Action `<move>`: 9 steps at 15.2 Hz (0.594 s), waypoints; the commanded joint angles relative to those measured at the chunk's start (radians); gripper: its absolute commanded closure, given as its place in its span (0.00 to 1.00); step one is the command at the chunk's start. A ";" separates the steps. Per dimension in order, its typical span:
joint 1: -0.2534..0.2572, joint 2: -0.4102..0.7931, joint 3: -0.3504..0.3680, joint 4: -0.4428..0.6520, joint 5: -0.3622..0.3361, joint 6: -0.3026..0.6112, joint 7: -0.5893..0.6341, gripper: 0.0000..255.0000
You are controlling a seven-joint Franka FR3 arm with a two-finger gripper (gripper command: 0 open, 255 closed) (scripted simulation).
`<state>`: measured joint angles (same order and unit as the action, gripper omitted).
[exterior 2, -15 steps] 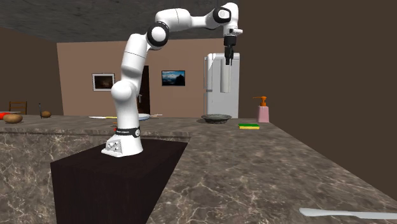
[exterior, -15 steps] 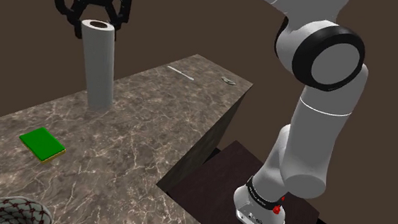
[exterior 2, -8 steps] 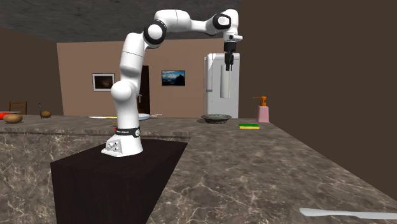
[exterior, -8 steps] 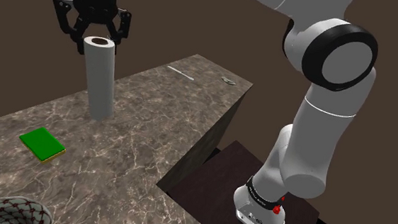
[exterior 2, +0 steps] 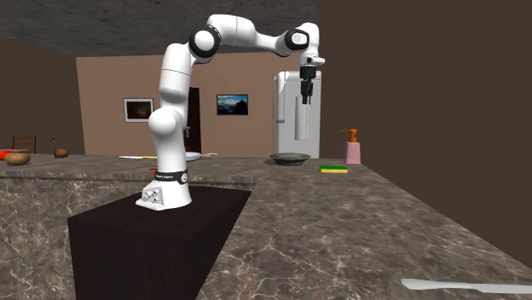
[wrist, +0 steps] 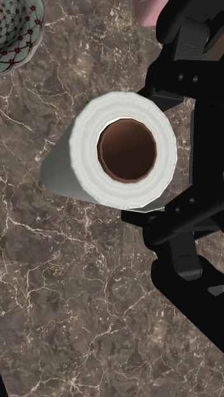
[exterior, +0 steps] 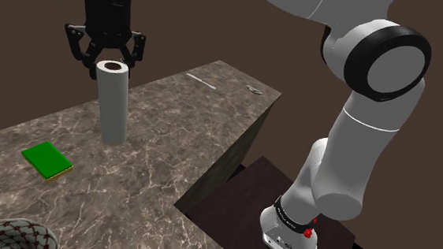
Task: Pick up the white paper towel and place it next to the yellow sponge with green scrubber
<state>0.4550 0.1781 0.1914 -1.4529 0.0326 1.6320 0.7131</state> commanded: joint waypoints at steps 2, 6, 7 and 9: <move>-0.001 -0.007 0.000 -0.049 0.001 0.043 -0.002 1.00; -0.002 -0.013 -0.001 -0.112 0.003 0.099 -0.006 1.00; -0.002 -0.014 -0.001 -0.126 0.003 0.113 -0.006 1.00; -0.002 -0.015 -0.001 -0.154 0.004 0.140 -0.008 1.00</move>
<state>0.4527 0.1638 0.1904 -1.5931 0.0360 1.7580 0.7055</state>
